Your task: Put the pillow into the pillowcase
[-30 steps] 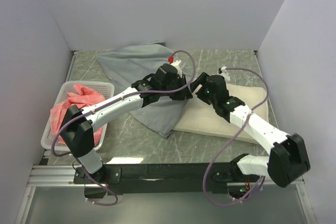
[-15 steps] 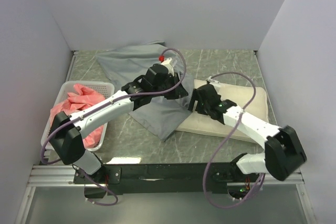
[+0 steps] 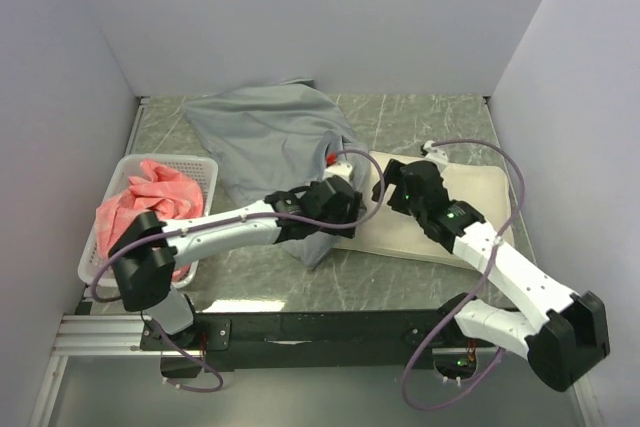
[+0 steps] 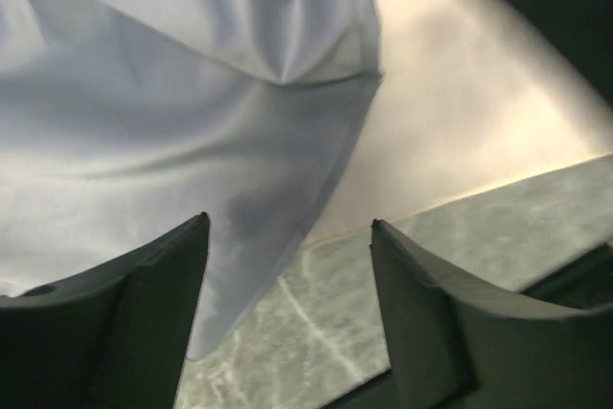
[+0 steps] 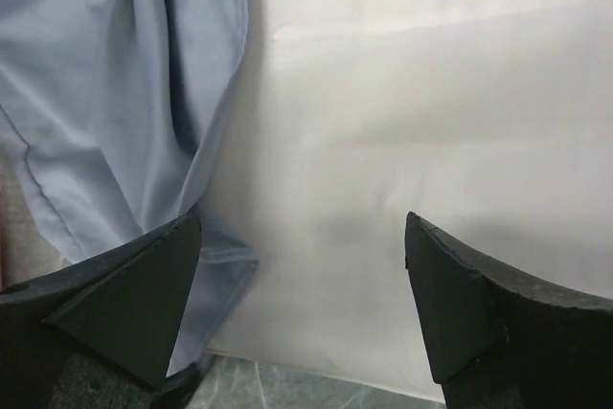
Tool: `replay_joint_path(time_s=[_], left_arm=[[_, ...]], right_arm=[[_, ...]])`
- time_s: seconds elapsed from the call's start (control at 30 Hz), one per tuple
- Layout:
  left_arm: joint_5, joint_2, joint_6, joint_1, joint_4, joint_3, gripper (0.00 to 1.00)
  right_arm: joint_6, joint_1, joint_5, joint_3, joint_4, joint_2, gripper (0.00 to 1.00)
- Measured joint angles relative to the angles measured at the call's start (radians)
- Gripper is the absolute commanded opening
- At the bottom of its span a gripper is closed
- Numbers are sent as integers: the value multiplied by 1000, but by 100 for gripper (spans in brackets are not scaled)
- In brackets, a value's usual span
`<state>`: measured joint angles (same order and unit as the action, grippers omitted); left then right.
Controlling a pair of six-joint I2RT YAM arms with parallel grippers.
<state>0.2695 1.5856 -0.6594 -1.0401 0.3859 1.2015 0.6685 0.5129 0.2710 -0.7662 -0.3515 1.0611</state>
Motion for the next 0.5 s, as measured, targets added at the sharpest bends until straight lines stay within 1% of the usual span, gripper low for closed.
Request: replay_joint_path(time_s=[0.17,0.23,0.3,0.37,0.4,0.47,0.5], left_arm=[[74,108,42,-31,34,41,78],[99,140,50,-31,42,57,74],[119,161,56,-31,46,66,58],[142,174,57,-32,56,80,39],[153,177,54,-34,61,89,24],[179,177,56,-37,73,101,7],[190,175,54,-37,79,106,4]], right_arm=[[-1,-43,1,0,-32,-71,93],[-5,-62,-3,5,-36,-85,94],[-10,-75,-9,16,-39,-105,94],[-18,-80,-19,25,-46,-115,94],[-24,-80,-27,29,-46,-114,94],[-42,-81,-53,41,-45,-98,94],[-50,-82,-65,47,-43,-85,94]])
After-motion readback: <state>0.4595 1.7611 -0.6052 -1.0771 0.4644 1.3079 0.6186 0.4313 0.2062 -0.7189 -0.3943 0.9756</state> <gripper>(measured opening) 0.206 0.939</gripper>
